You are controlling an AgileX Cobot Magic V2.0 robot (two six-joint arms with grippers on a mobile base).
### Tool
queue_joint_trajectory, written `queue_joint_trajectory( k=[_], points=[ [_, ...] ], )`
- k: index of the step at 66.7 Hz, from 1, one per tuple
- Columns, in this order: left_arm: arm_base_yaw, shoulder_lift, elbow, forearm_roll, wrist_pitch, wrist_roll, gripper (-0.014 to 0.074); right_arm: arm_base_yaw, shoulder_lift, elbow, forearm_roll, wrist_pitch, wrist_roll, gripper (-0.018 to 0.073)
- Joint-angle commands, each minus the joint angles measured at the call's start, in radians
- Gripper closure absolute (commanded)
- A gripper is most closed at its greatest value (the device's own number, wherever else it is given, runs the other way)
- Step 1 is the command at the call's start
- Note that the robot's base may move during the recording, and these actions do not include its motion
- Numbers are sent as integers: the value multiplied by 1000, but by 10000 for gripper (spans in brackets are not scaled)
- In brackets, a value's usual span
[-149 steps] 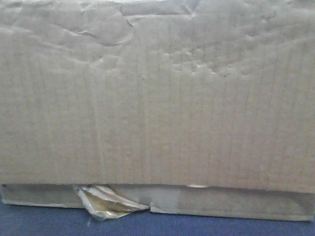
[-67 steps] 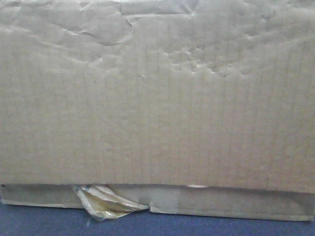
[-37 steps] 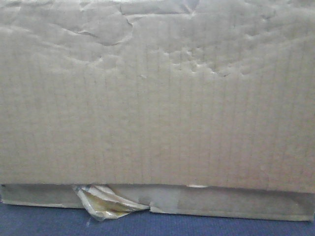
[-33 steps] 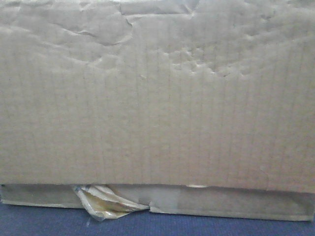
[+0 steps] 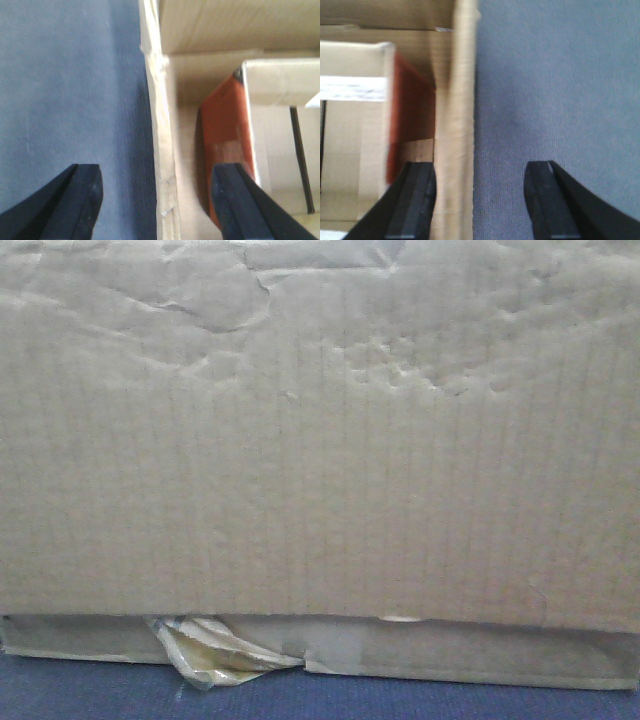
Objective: Stack two boxes on right shelf middle
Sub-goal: 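Close both grippers on the box walls and lift the boxes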
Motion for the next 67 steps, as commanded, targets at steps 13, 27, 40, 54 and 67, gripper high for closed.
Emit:
queue_joint_trajectory(
  k=[13, 27, 40, 54, 67],
  points=[
    [3, -8, 63, -14, -6, 1, 226, -2, 29, -5, 34, -6, -28, 274],
    [3, -8, 70, -12, -6, 1, 226, -2, 34, 21, 40, -6, -37, 274],
    [3, 20, 70, -12, -6, 1, 226, -2, 34, 40, 40, -6, -37, 274],
    [3, 36, 70, -18, -6, 8, 226, -2, 30, 40, 40, -6, -40, 274],
    [16, 43, 75, -21, -6, 16, 226, -2, 30, 40, 44, -6, -55, 274]
  ],
)
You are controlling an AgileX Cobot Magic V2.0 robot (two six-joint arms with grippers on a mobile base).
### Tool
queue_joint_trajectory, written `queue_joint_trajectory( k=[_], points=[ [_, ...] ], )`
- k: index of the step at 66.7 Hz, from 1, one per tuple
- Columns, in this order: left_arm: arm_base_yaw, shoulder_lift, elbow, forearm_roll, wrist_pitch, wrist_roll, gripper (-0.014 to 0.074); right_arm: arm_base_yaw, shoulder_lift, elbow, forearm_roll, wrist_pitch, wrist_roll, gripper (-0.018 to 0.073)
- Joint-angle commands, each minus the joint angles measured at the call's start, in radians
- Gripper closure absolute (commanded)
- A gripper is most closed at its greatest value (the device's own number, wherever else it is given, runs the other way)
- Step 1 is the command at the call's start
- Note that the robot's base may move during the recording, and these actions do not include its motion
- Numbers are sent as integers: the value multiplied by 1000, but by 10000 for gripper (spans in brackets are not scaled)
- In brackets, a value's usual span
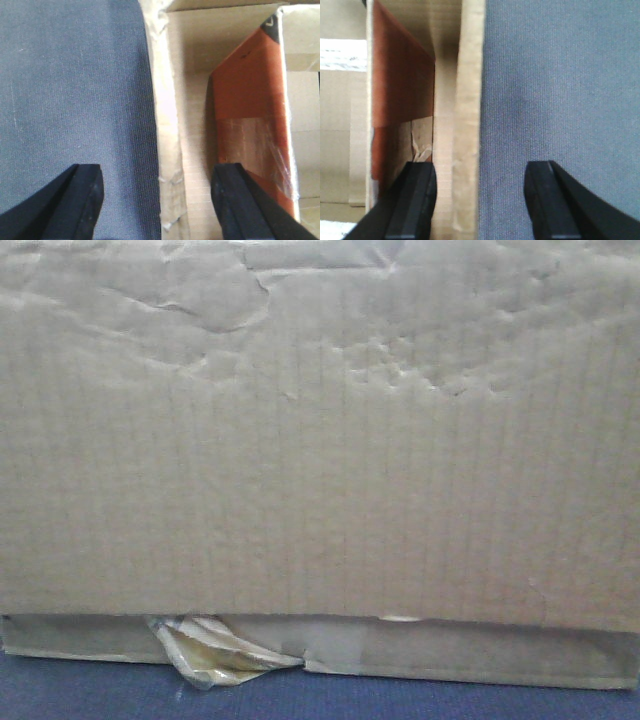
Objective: Stack two boxes on right shelf middle
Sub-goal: 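Close both grippers on the box walls and lift the boxes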
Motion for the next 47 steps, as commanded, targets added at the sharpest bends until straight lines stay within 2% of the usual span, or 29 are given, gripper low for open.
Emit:
queue_joint_trajectory(
  k=[1, 16, 34, 47],
  points=[
    [12, 1, 10, -8, -5, 7, 226, 0, -9, 2, -3, -6, -18, 274],
    [15, 1, 74, -21, -5, 7, 226, 0, -9, 2, -3, -6, -20, 274],
    [15, 2, 76, -41, -5, 7, 230, 0, -9, 2, -3, -6, -20, 274],
    [15, 2, 76, -49, -5, 7, 281, 0, -9, 2, -3, -6, -20, 274]
  ],
)
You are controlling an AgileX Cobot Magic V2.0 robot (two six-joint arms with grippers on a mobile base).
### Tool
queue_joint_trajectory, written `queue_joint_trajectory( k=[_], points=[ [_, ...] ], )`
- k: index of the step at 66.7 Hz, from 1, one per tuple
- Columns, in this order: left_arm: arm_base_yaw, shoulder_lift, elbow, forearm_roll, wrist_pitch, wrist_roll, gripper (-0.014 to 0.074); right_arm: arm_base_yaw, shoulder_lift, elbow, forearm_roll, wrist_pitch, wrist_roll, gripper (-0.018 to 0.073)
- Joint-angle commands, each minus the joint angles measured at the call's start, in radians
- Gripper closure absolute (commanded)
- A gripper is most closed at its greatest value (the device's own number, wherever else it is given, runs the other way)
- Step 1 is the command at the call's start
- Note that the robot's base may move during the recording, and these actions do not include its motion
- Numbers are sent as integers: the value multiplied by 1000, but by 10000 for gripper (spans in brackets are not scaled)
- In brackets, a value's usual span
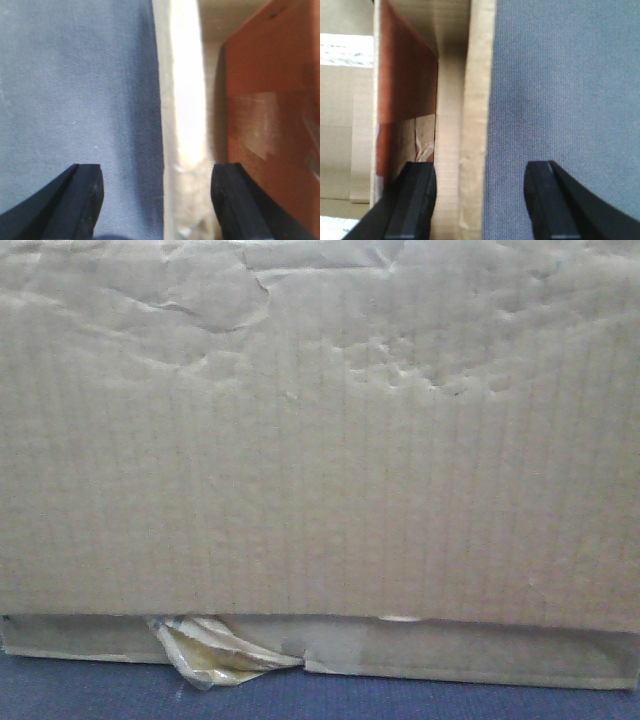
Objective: Stack two boxes on right shelf middle
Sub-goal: 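Close both grippers on the box walls and lift the boxes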
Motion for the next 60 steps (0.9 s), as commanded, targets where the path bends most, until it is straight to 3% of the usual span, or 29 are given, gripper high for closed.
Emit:
queue_joint_trajectory(
  k=[1, 6, 12, 18, 22, 33, 44, 60],
  points=[
    [1, -2, 2, -8, -4, 3, 288, -2, -9, 2, -9, -6, -10, 274],
    [1, -2, 2, -8, -4, 3, 325, -2, -9, 2, -9, -6, -9, 293],
    [1, -2, 2, -10, -4, 3, 450, -2, -9, 2, -9, -6, -9, 399],
    [1, -2, 2, -10, -4, 3, 606, -2, -9, 2, -9, -6, -9, 624],
    [1, -2, 2, -20, -4, 3, 706, -2, -9, 2, -9, -6, -20, 726],
    [-1, -2, 3, -13, -4, 0, 708, -2, -9, 2, -30, -6, -26, 722],
    [-29, -21, 2, 65, -4, -91, 708, 14, -26, 2, -91, -6, -13, 722],
    [-124, -112, 2, 192, -4, -242, 708, 118, -88, 0, -220, -6, 70, 722]
  ],
)
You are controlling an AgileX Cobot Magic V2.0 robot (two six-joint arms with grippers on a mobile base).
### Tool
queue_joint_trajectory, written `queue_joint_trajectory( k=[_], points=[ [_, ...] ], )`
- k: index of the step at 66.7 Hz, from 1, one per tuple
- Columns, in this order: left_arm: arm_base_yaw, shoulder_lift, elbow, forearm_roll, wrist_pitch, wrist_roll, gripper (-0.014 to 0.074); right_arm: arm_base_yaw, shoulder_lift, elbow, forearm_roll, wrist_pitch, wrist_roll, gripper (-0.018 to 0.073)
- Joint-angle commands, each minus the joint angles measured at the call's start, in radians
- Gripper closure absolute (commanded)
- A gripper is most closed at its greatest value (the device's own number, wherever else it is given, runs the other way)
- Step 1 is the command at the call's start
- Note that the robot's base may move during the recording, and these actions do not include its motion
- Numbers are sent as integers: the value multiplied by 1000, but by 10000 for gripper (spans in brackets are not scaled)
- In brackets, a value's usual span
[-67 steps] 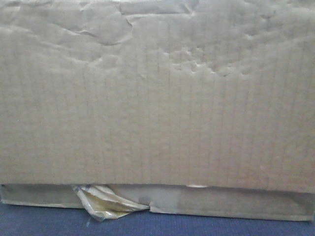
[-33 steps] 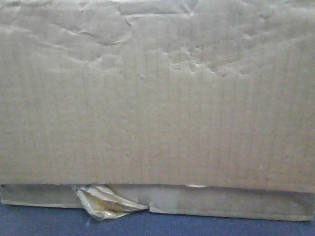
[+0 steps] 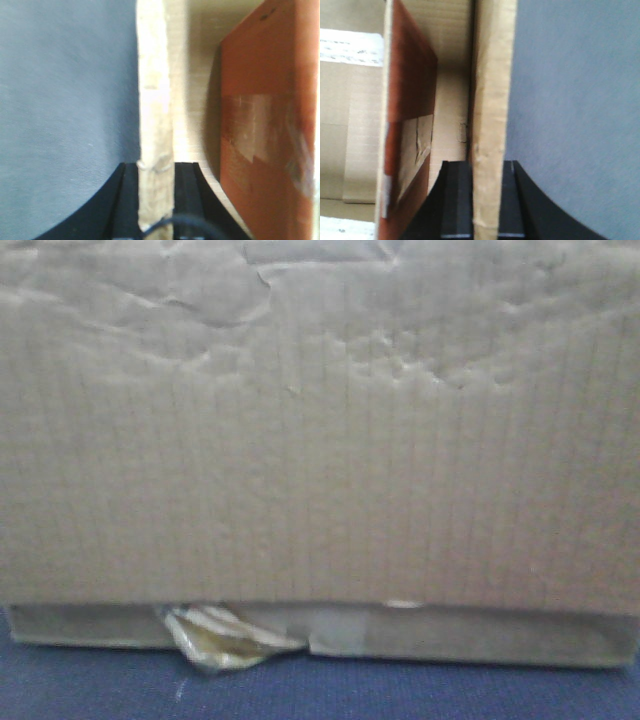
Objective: Stack two boxes on right shelf middle
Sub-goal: 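Close both grippers on the box walls and lift the boxes, then hold the boxes with both grippers while turning away from the table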
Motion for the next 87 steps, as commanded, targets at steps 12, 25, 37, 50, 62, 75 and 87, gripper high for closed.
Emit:
queue_joint_trajectory(
  k=[12, 25, 37, 50, 62, 75, 87],
  points=[
    [-61, -159, -6, 147, -1, -146, 708, 38, -59, -44, -115, -2, 16, 722],
    [-61, -246, -8, 301, -67, -219, 708, 38, -59, -173, -198, -58, 16, 722],
    [-61, -259, -13, 414, -108, -219, 708, 38, -59, -257, -225, -164, 16, 722],
    [-38, -225, -103, 427, -112, -219, 708, 38, -59, -269, -227, -198, 16, 722],
    [7, -212, -159, 384, -86, -217, 708, 38, -59, -269, -229, -197, 16, 722],
    [10, -212, -159, 369, -81, -217, 708, 38, -59, -269, -229, -206, 16, 722],
    [10, -212, -159, 369, -81, -211, 708, 38, -59, -269, -229, -206, 16, 722]
  ],
)
